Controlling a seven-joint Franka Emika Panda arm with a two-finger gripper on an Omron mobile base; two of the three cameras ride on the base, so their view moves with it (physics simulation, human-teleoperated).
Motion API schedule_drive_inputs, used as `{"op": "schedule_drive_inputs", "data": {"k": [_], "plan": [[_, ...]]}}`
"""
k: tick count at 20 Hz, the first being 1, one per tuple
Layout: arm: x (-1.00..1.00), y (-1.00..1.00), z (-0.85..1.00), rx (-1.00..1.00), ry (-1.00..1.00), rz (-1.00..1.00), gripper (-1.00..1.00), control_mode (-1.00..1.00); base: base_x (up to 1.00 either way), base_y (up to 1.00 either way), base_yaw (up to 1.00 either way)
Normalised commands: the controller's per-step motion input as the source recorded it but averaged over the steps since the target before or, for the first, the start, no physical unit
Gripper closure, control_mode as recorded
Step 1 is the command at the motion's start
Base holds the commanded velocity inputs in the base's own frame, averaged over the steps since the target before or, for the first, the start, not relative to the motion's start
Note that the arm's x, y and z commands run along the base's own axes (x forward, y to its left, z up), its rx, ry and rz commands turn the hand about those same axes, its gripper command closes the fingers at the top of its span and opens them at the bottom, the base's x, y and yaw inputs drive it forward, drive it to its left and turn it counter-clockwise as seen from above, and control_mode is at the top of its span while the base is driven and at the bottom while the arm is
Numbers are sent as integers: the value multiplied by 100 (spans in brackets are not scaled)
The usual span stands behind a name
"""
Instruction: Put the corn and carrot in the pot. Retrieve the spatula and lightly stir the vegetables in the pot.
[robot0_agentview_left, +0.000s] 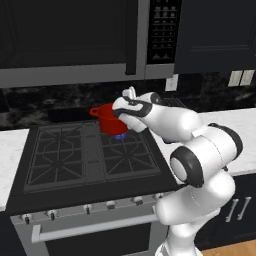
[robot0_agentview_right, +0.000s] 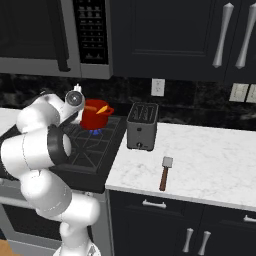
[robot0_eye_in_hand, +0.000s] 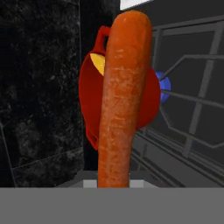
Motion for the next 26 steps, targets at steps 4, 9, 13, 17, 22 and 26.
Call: {"op": "schedule_drive_inputs", "data": {"k": [4, 9, 13, 17, 22, 26], "plan": [[45, 2, -12, -4, -6, 0, 100, -100, 0, 0, 0], [27, 1, -16, -4, -2, 0, 100, -100, 0, 0, 0], [26, 0, -15, -3, 0, -2, 100, -100, 0, 0, 0], [33, 0, -12, -2, 0, -4, 100, -100, 0, 0, 0], [34, 0, -12, -1, 0, -3, 100, -100, 0, 0, 0], [34, 0, -17, 0, 0, -1, 100, -100, 0, 0, 0]]}}
